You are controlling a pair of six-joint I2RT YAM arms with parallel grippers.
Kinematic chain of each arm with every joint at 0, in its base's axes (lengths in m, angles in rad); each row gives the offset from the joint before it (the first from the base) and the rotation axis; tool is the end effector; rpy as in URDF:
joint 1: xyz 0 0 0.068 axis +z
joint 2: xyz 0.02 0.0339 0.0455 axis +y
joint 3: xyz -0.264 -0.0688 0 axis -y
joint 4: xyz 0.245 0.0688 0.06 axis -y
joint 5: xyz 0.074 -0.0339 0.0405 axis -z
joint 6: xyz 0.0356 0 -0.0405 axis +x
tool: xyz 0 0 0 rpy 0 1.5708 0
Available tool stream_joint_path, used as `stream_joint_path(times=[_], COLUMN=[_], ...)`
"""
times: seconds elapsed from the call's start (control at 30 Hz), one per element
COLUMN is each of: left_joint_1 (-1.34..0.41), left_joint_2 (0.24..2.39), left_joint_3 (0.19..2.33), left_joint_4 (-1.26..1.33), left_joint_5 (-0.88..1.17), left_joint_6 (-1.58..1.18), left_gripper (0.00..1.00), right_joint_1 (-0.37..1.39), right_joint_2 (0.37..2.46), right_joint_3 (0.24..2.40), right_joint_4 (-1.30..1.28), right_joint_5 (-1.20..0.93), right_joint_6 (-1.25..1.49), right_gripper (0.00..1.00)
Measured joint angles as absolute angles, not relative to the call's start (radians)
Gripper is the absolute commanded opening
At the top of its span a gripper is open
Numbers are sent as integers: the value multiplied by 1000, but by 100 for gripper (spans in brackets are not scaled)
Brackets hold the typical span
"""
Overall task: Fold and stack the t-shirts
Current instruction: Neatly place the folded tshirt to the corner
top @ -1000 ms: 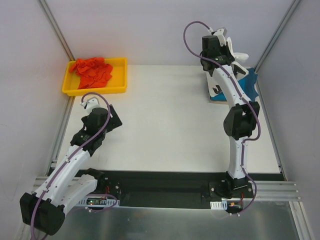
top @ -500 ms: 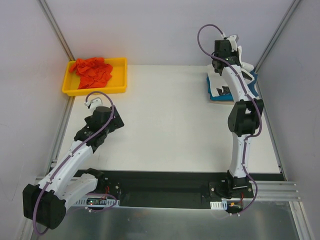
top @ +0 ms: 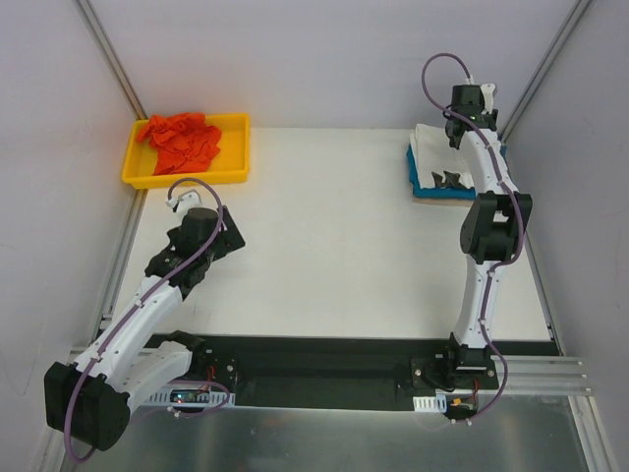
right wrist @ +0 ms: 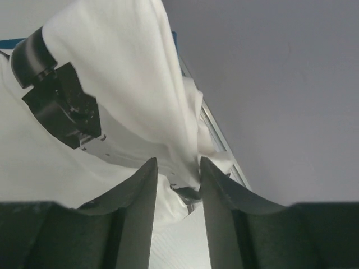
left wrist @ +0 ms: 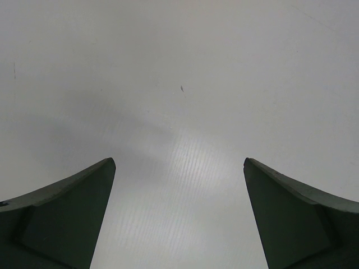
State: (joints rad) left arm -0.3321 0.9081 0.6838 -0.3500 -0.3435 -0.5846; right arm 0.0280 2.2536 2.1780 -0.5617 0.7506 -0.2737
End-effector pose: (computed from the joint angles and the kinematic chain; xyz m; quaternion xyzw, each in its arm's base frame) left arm 0.1930 -0.0539 0.2672 -0.1900 0.8483 -0.0737 0.4887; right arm 0.5163 -0.0098 0.3001 0.0382 0.8462 -0.3762 0.3754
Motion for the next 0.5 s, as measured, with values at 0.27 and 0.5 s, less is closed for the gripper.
stream_joint_path(times=[0.27, 0.5], left_joint_1=[-332, -332], left_joint_2=[907, 888], left_joint_3=[697, 698], left_joint_4=[-350, -350], left_joint_5=[-327, -301], left_joint_6=[-585, -585], left_gripper=[99, 99], right_joint_1=[-32, -46], right_joint_2=[2254, 2207], right_joint_3=[2178, 2139], right_joint_4=[-644, -687], right_joint_5=[634, 558], right_joint_6=[-215, -209], right_gripper=[96, 96])
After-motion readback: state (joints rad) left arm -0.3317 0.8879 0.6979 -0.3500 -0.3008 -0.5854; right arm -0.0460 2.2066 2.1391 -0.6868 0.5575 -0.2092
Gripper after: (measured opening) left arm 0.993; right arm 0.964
